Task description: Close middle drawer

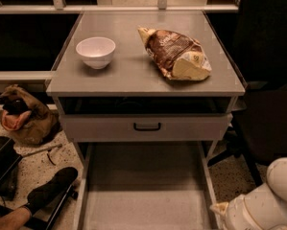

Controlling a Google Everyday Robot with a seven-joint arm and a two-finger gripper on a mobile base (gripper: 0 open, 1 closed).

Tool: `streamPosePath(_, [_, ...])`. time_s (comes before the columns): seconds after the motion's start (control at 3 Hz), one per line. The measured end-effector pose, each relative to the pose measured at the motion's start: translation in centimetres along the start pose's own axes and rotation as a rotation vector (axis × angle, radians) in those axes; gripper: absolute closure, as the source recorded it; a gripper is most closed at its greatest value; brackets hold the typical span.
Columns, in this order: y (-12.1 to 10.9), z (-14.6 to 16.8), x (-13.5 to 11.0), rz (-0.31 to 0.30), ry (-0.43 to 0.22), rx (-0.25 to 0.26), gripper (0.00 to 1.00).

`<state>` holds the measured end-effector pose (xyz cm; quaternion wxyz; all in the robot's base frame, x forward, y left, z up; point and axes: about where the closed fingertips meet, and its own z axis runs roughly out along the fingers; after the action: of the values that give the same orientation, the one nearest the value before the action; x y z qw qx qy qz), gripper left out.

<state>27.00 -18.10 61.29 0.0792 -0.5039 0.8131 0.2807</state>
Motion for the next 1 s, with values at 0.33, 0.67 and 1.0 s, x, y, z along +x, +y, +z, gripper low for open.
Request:
streamPosePath(0.33, [0.6, 4.5, 2.3, 0.023, -0.014, -0.062, 0.00])
streamPosePath(0.67, [0.9, 8.6, 3.0, 0.007, -0.010, -0.122, 0.00])
streamPosePath(1.0, [0.9, 9.5, 3.1, 0.008, -0.002, -0.134, 0.00])
